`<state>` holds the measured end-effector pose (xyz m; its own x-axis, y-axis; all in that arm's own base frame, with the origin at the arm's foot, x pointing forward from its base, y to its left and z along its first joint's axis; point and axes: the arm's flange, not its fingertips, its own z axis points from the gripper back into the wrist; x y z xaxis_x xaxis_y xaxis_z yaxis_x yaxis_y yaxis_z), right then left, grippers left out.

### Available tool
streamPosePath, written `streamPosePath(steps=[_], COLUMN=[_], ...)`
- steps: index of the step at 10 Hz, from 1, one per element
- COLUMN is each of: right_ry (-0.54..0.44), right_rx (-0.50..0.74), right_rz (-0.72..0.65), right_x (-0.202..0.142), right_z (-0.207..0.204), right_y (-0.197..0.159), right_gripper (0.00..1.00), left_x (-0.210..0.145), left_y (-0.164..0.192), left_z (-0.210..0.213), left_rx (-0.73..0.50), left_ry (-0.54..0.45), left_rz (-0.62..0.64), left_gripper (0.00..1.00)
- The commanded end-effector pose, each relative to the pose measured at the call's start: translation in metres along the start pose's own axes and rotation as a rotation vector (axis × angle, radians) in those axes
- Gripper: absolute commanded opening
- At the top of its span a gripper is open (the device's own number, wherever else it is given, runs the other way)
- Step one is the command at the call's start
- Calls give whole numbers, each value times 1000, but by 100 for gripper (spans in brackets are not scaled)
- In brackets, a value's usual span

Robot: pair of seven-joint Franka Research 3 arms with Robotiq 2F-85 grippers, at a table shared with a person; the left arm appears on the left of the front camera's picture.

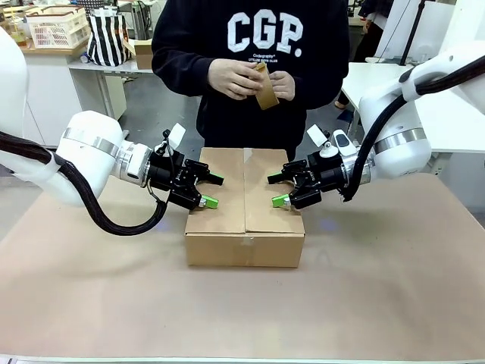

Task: Pack the gift set into the box.
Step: Press and hold the closed box until the human finishes sealing it.

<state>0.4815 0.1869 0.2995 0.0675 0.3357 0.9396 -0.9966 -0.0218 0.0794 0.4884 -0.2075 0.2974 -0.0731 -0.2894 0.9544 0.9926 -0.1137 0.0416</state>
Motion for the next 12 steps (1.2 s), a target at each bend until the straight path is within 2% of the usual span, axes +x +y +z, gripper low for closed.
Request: streamPosePath(steps=[1, 12], right_ry=[7, 7], right_rx=[-1, -1], right_rz=[-5, -5], right_x=[-2, -2], right_z=[-1, -1], right_y=[0, 0], right_gripper=[100, 100], left_x=[-4, -4], left_y=[-2, -2], left_z=[0, 0], left_rx=[8, 8], left_ry=[-5, -5], left_rz=[3, 3], left_gripper=[100, 100])
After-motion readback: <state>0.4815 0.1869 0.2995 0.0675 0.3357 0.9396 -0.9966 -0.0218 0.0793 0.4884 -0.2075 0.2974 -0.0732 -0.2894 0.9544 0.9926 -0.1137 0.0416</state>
